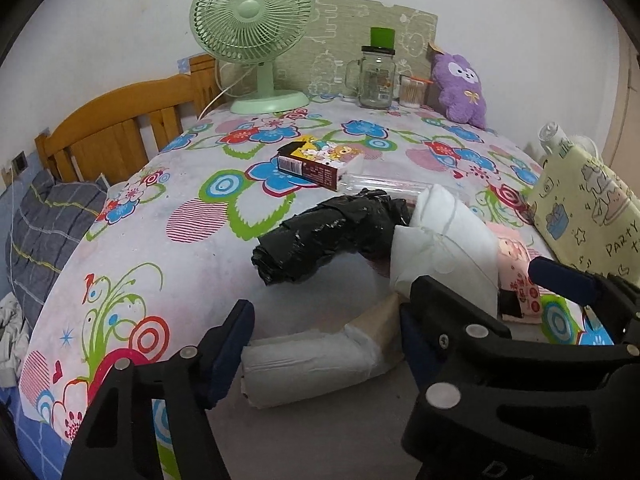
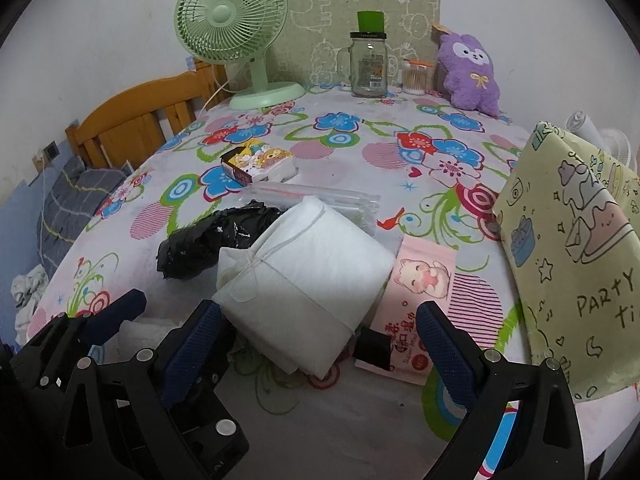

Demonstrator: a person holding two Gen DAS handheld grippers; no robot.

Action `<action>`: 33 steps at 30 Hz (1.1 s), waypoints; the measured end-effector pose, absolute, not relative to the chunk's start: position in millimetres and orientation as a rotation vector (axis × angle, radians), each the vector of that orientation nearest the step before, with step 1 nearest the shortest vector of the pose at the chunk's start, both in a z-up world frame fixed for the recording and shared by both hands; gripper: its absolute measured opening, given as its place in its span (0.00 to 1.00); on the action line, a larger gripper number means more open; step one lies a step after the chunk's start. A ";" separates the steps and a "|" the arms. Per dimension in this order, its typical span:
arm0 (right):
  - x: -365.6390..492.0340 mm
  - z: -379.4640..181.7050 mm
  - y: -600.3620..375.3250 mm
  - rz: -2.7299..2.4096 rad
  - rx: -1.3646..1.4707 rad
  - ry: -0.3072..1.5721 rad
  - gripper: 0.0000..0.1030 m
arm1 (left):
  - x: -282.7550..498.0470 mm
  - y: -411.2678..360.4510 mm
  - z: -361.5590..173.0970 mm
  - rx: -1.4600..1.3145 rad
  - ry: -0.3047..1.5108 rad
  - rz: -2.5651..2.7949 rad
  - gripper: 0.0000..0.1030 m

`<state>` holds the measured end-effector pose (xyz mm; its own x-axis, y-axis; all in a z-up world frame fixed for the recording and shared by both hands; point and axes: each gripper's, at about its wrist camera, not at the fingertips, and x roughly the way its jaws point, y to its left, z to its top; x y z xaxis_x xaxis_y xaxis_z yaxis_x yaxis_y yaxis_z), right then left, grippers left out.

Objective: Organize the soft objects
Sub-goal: 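Grasp the white cloth bundle with the right tool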

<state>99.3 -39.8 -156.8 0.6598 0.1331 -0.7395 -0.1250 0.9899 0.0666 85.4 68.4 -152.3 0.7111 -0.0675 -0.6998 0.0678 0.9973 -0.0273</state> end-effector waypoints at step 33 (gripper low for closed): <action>118.5 -161.1 -36.0 0.196 0.009 0.846 0.18 | 96.4 55.7 -150.1 0.026 0.781 -0.092 0.69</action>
<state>118.5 -36.0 -161.1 0.6464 0.1757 -0.7425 -0.1684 0.9820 0.0858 96.4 55.7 -150.1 0.7067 -0.0729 -0.7037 0.0924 0.9957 -0.0103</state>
